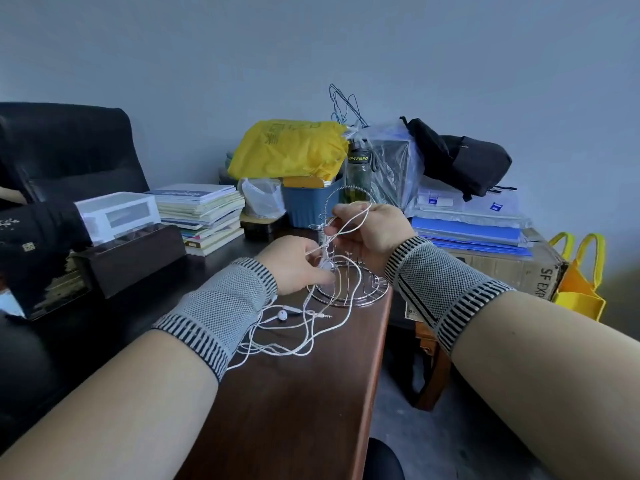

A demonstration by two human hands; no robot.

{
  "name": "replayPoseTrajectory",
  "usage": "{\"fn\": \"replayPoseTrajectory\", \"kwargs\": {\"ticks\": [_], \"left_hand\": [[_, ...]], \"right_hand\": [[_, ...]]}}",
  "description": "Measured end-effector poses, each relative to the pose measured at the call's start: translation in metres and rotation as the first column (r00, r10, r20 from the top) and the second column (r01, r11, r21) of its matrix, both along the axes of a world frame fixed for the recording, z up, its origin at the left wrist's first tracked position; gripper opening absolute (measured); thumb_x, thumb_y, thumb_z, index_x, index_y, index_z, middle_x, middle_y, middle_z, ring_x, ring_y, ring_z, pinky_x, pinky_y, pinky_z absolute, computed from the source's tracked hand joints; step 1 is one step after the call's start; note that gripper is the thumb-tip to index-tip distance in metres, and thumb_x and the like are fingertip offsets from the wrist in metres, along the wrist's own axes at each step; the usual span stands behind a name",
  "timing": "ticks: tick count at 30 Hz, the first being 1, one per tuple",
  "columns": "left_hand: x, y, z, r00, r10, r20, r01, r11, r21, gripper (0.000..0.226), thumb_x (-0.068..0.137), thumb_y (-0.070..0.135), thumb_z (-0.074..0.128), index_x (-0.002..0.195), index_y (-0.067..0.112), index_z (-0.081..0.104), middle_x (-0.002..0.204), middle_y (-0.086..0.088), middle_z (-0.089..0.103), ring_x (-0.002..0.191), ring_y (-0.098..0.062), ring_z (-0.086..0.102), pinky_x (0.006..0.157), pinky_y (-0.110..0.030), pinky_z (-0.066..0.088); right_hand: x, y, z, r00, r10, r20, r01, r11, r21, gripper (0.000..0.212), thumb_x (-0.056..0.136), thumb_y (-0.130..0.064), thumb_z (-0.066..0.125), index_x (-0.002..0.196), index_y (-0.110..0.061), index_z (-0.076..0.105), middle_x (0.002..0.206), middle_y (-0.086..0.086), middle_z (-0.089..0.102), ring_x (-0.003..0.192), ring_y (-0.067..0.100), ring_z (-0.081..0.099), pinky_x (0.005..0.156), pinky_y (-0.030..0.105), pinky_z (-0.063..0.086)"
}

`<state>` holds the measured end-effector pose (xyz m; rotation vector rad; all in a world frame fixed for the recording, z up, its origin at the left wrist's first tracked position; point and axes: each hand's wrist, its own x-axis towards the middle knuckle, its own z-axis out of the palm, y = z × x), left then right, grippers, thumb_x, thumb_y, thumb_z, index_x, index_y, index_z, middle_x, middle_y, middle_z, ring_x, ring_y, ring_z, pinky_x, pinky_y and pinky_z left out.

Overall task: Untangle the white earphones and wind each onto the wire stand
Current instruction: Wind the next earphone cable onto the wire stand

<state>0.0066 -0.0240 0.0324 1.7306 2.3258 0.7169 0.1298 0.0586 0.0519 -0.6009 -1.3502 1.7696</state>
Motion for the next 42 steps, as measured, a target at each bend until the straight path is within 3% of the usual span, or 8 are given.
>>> {"fn": "replayPoseTrajectory", "kwargs": {"ticks": [5,12,16,19,26,31,36,42], "left_hand": [[-0.006,-0.005,0.001,0.999,0.040,0.017,-0.040,0.999,0.003,0.019,0.081,0.031,0.074,0.076,0.015,0.066,0.058,0.003,0.049,0.053,-0.014,0.041,0.052,-0.025,0.032],[-0.026,-0.025,0.017,0.998,0.065,-0.008,-0.063,0.988,0.141,0.016,0.089,0.025,0.066,0.079,0.016,0.075,0.056,0.011,0.056,0.036,0.003,0.043,0.039,-0.014,0.029],[-0.026,-0.029,0.020,1.000,0.013,-0.012,-0.013,0.999,-0.029,0.013,0.082,0.036,0.073,0.088,0.024,0.075,0.072,0.010,0.064,0.062,0.002,0.056,0.051,-0.008,0.038],[-0.023,-0.028,0.019,1.000,0.003,-0.008,-0.004,0.987,-0.159,0.034,0.077,0.047,0.075,0.105,0.027,0.069,0.097,0.015,0.065,0.091,-0.005,0.062,0.072,-0.017,0.044],[-0.012,-0.010,0.021,0.979,-0.007,0.204,-0.022,0.990,0.140,0.037,0.089,0.009,0.059,0.123,0.022,0.064,0.120,0.006,0.065,0.109,-0.007,0.057,0.096,-0.027,0.046],[0.005,-0.002,0.018,0.953,-0.155,0.261,0.106,0.976,0.192,0.021,0.092,0.007,0.058,0.109,0.014,0.068,0.101,0.000,0.071,0.093,-0.009,0.063,0.086,-0.022,0.045],[0.008,0.004,0.015,0.928,-0.142,0.344,0.086,0.981,0.174,0.026,0.100,0.022,0.050,0.081,0.020,0.068,0.079,0.002,0.070,0.088,-0.020,0.064,0.088,-0.039,0.051],[0.011,0.004,0.024,0.895,-0.097,0.436,0.065,0.994,0.089,0.023,0.101,0.026,0.047,0.097,0.013,0.066,0.082,0.002,0.059,0.078,-0.009,0.061,0.077,-0.029,0.051]], "right_hand": [[0.001,0.008,-0.006,0.994,-0.106,-0.001,0.106,0.994,0.000,0.008,0.088,-0.001,0.063,0.080,0.001,0.065,0.070,0.014,0.067,0.063,0.022,0.066,0.064,0.031,0.057],[-0.004,0.019,-0.022,0.955,-0.189,0.231,0.174,0.981,0.083,0.019,0.089,-0.001,0.063,0.070,-0.003,0.064,0.083,0.020,0.071,0.070,0.026,0.069,0.076,0.043,0.059],[-0.011,0.009,-0.021,0.975,-0.114,0.191,0.108,0.993,0.043,0.011,0.089,0.003,0.060,0.081,0.002,0.068,0.074,0.017,0.069,0.062,0.024,0.067,0.062,0.034,0.058],[-0.010,0.002,-0.015,0.983,-0.101,0.156,0.089,0.992,0.085,0.006,0.085,0.000,0.065,0.079,0.002,0.068,0.073,0.018,0.067,0.065,0.028,0.064,0.070,0.041,0.054],[0.000,-0.002,0.000,0.999,-0.010,0.047,0.005,0.996,0.092,0.011,0.087,-0.002,0.064,0.077,0.001,0.065,0.067,0.015,0.066,0.071,0.030,0.062,0.065,0.035,0.052],[0.011,-0.003,0.005,0.997,0.060,-0.055,-0.058,0.997,0.042,0.012,0.090,-0.005,0.062,0.079,-0.001,0.063,0.065,0.010,0.068,0.062,0.020,0.066,0.061,0.029,0.056],[0.022,0.001,0.005,0.990,0.041,-0.135,-0.039,0.999,0.019,0.012,0.090,-0.007,0.062,0.079,-0.003,0.063,0.073,0.011,0.067,0.058,0.015,0.065,0.056,0.025,0.053],[0.033,0.006,0.005,0.984,-0.021,-0.177,0.019,1.000,-0.016,0.013,0.091,-0.008,0.062,0.079,-0.006,0.066,0.072,0.008,0.069,0.053,0.011,0.061,0.050,0.021,0.048]]}}
